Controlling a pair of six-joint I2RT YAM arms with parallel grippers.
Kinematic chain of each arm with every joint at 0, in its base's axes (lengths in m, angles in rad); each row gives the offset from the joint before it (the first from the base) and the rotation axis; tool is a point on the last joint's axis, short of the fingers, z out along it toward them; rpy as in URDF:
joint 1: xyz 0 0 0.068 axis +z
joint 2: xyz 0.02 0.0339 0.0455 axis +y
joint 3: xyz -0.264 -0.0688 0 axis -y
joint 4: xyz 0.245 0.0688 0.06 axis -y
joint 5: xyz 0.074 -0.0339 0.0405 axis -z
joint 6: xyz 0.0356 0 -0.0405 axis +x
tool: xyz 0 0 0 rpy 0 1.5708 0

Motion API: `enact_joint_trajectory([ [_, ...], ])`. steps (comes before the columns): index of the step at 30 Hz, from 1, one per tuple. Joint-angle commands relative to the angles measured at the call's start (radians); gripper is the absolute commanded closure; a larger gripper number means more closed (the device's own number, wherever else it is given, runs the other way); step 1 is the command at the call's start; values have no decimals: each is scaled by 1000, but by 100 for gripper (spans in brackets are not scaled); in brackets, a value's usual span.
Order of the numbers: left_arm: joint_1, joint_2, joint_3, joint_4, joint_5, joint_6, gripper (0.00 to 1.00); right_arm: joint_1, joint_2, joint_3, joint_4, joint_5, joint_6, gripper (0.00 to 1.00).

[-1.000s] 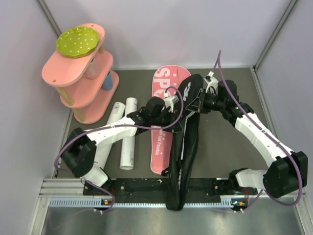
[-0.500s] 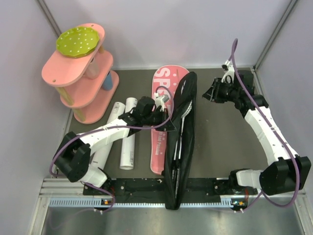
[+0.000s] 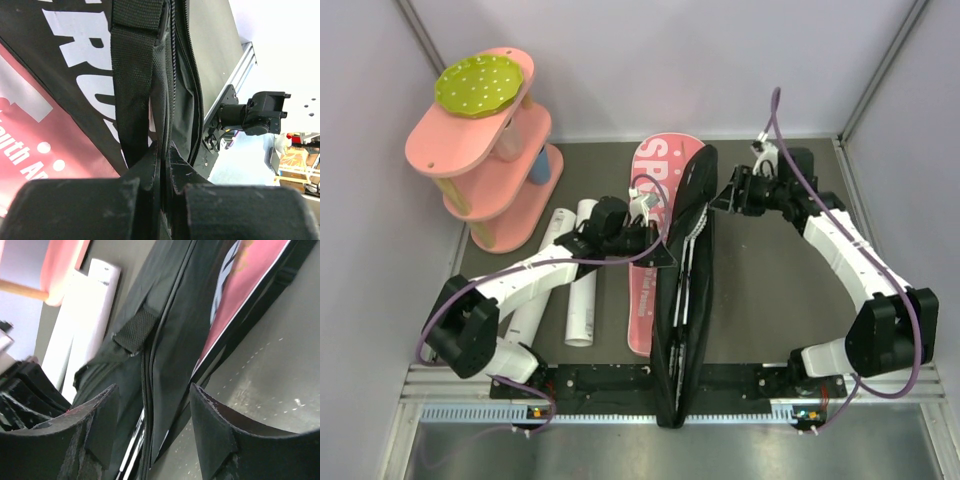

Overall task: Pack up the badminton gear
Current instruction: Zip the racket bag at the center of the board.

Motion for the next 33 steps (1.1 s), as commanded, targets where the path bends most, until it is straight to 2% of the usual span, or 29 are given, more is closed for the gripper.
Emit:
enact_joint_trajectory([
  [1, 18, -63, -12, 44, 43, -8, 100, 80, -20, -60, 79, 6, -19, 42],
  [3, 21, -67, -9, 44, 58, -11, 100, 115, -16, -84, 116, 20, -24, 41],
  [5, 21, -70, -4, 43, 68, -11, 93, 127, -17, -94, 136, 49, -18, 45],
  [6, 23, -71, 5, 38, 77, -11, 86, 130, -19, -92, 142, 58, -12, 54],
  [7, 23, -80, 11, 32, 77, -9, 73, 130, -20, -92, 141, 82, -6, 60],
  [8, 23, -85, 22, 30, 74, 1, 68, 130, -23, -89, 142, 90, -6, 74],
  [10, 23, -108, 45, -22, 37, 44, 61, 129, -26, -86, 144, 84, -6, 84],
  [11, 23, -116, 86, -78, 16, 63, 53, 130, -25, -81, 144, 76, -2, 89],
  [12, 23, -120, 106, -94, -7, 78, 52, 130, -25, -78, 145, 66, -4, 97],
  [15, 23, -120, 181, -114, -112, 116, 52, 130, -25, -77, 153, 41, 1, 100],
  [20, 24, -4, 308, -74, -230, 146, 53, 130, -29, -71, 171, 1, 20, 100],
  [25, 38, 182, 451, -74, -178, 127, 52, 129, -37, -69, 176, -3, 24, 100],
  [27, 44, 219, 490, -69, -140, 113, 56, 129, -40, -69, 173, -6, 22, 100],
  [28, 46, 248, 500, -77, -127, 103, 62, 130, -40, -69, 174, -8, 22, 100],
  [31, 47, 262, 514, -82, -109, 95, 64, 130, -37, -63, 174, -19, 24, 100],
  [33, 47, 259, 505, -82, -119, 101, 71, 130, -39, -60, 176, -22, 24, 100],
])
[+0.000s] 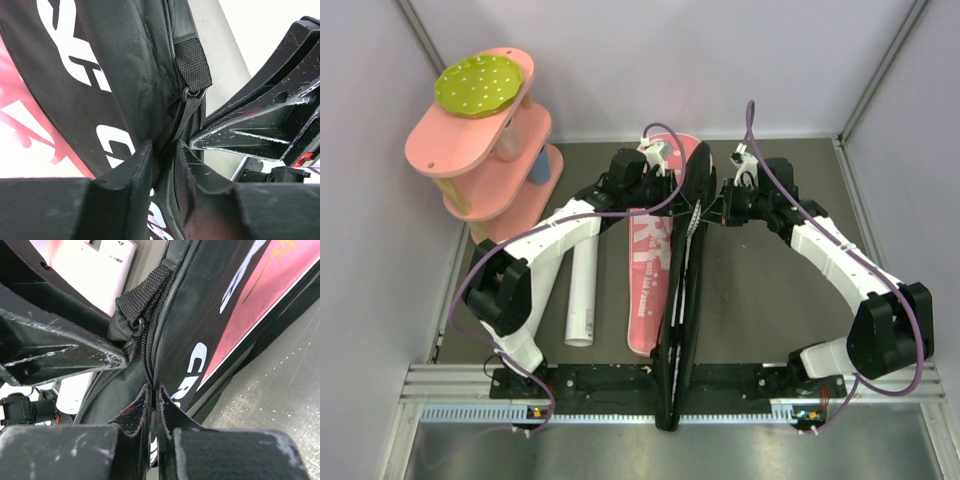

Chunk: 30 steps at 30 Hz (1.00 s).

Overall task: Pack up the badminton gear
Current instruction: Zip the racket bag at the center of the board.

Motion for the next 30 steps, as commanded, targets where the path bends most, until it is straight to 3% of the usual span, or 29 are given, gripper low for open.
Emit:
enact_joint_trajectory([
  [1, 5, -21, 37, 11, 20, 8, 76, 0, -37, 44, 72, -41, 7, 100],
  [5, 10, -35, 48, -2, 4, 22, 100, 2, -36, 41, 77, -43, 7, 100],
  [20, 56, -98, 92, 100, 169, -46, 99, 2, -30, 52, 75, -43, 9, 100],
  [24, 63, -89, 98, 119, 189, -66, 92, 2, -34, 53, 66, -43, 7, 100],
  [25, 63, -88, 105, 119, 191, -66, 83, 2, -36, 53, 66, -40, 7, 100],
  [27, 63, -79, 103, 119, 194, -67, 80, 2, -37, 56, 65, -41, 9, 100],
  [29, 63, -59, 112, 119, 201, -70, 100, 0, -36, 58, 63, -44, 9, 100],
  [30, 63, -56, 114, 119, 192, -74, 100, 0, -34, 61, 62, -47, 7, 100],
])
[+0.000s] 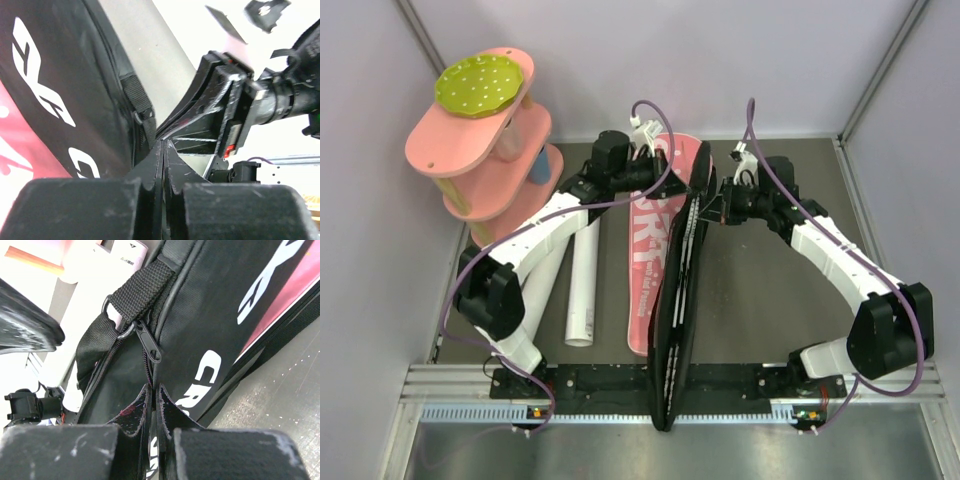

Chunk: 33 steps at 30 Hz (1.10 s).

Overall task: Pack up the badminton gear
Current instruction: Zip the racket bag at the center of the board.

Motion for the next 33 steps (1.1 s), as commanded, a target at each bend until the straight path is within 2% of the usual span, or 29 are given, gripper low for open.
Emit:
enact_joint_trajectory([
  [1, 5, -17, 59, 94, 29, -19, 100, 2, -35, 55, 47, -15, 3, 100],
  [6, 6, -1, 83, 75, -46, -28, 100, 3, -35, 58, 45, -18, 6, 100],
  [7, 5, 5, 93, 64, -66, -28, 96, 3, -35, 58, 45, -16, 6, 100],
  [8, 5, 14, 100, 59, -63, -31, 89, 5, -34, 58, 44, -16, 6, 100],
  [9, 5, 19, 111, 59, -55, -29, 74, 3, -34, 60, 44, -13, 8, 100],
  [10, 0, 20, 114, 61, -43, -26, 64, 5, -34, 60, 42, -15, 10, 100],
  [12, -4, 19, 116, 61, -37, -8, 48, 5, -34, 65, 40, -15, 13, 100],
  [14, -7, 35, 117, 55, -14, -2, 47, 5, -34, 69, 39, -19, 14, 100],
  [18, -7, 75, 146, 15, 35, 3, 52, 5, -32, 77, 36, -19, 26, 100],
  [28, -9, 100, 122, 33, 57, 1, 51, 3, -32, 88, 27, -21, 36, 99],
  [33, -9, 126, 143, 30, 57, -5, 65, 5, -32, 97, 22, -25, 39, 98],
])
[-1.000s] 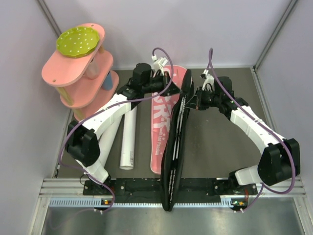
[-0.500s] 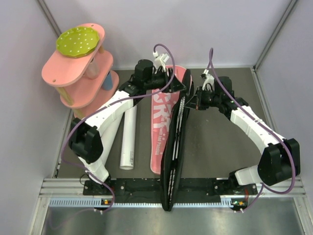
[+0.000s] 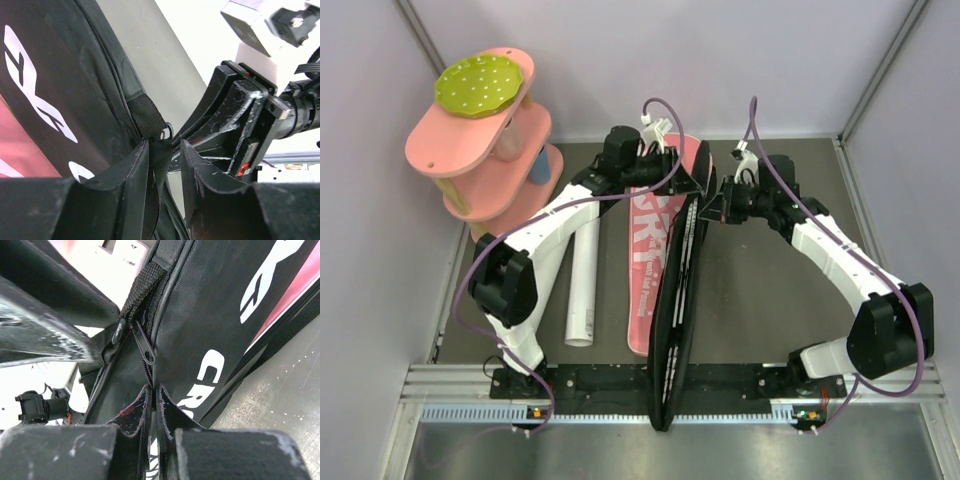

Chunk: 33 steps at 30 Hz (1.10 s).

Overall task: Pack up the badminton gear
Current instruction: Zip the racket bag at the center of the board.

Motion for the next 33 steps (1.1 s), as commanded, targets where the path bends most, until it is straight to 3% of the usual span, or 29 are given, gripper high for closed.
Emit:
enact_joint_trajectory([
  [1, -2, 25, 35, 31, 20, 5, 65, 3, -32, 83, 45, -25, 13, 98],
  [6, -11, 2, 23, -5, -26, 31, 48, 3, -31, 87, 41, -26, 10, 98],
  [8, -13, -1, 21, -11, -38, 48, 56, 3, -28, 87, 42, -31, 10, 98],
  [10, -11, 4, 23, -9, -38, 47, 72, 5, -26, 87, 42, -34, 8, 98],
  [17, -11, -8, 9, 31, -41, 24, 95, 2, -35, 90, 25, -3, 5, 93],
  [21, -11, -33, -15, 58, -38, 11, 100, -8, -38, 113, -4, 20, 20, 86],
  [23, -11, -41, -24, 63, -41, 8, 100, -23, -45, 126, -28, 38, 45, 74],
  [28, -11, -45, -29, 83, -30, -15, 100, -51, -83, 150, -44, 32, 186, 55],
  [33, -13, -47, -28, 97, -24, -30, 100, -51, -65, 143, -1, -46, 312, 54],
])
